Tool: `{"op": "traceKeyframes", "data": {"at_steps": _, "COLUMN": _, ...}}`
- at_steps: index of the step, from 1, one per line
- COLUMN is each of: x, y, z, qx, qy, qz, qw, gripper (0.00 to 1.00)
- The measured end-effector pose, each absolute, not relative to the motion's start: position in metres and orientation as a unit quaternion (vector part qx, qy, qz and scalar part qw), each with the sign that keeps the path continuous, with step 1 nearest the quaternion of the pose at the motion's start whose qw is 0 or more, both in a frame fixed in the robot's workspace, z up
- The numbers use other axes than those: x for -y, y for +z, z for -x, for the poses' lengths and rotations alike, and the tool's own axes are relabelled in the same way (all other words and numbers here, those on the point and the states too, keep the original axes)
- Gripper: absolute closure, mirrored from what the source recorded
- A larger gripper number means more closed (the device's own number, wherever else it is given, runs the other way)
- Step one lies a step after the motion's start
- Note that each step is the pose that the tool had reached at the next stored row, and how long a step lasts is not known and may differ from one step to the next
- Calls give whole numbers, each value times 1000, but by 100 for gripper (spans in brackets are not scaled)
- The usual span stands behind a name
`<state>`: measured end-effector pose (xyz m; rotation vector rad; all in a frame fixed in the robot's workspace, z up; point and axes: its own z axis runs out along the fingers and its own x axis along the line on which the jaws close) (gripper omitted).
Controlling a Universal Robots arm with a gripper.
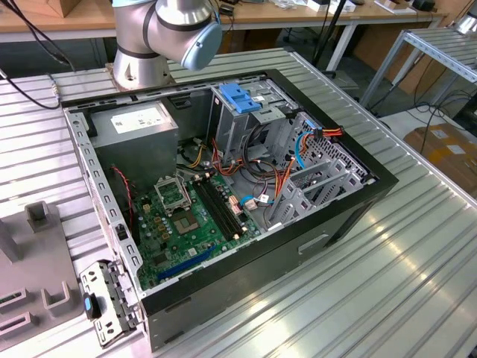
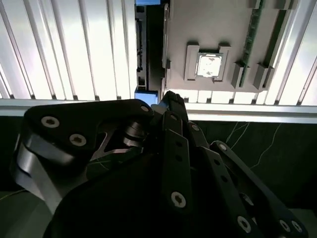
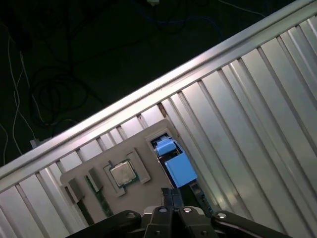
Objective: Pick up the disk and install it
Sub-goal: 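Pick up the disk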
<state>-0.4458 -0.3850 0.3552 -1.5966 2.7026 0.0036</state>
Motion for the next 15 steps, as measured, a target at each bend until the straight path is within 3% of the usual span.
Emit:
{"op": "traceKeyframes", "data": {"at_steps": 5, "x": 385, "y": 354, "z": 446, "qx": -836, "qy": -1, "qz": 549, "qw": 4, "gripper": 89}}
{"op": "traceKeyframes", "data": {"at_steps": 10, "x": 385, "y": 353, "z": 446, "qx": -809, "qy": -1, "qz": 588, "qw": 6, "gripper": 58}}
{"op": "traceKeyframes", "data": {"at_steps": 11, "x": 385, "y": 353, "z": 446, "qx": -805, "qy": -1, "qz": 594, "qw": 6, "gripper": 58}}
{"op": "traceKeyframes", "data": {"at_steps": 12, "x": 379, "y": 351, "z": 446, "qx": -791, "qy": -2, "qz": 612, "qw": 8, "gripper": 52}}
{"op": "traceKeyframes", "data": {"at_steps": 15, "x": 373, "y": 350, "z": 446, "qx": -785, "qy": -4, "qz": 619, "qw": 8, "gripper": 52}}
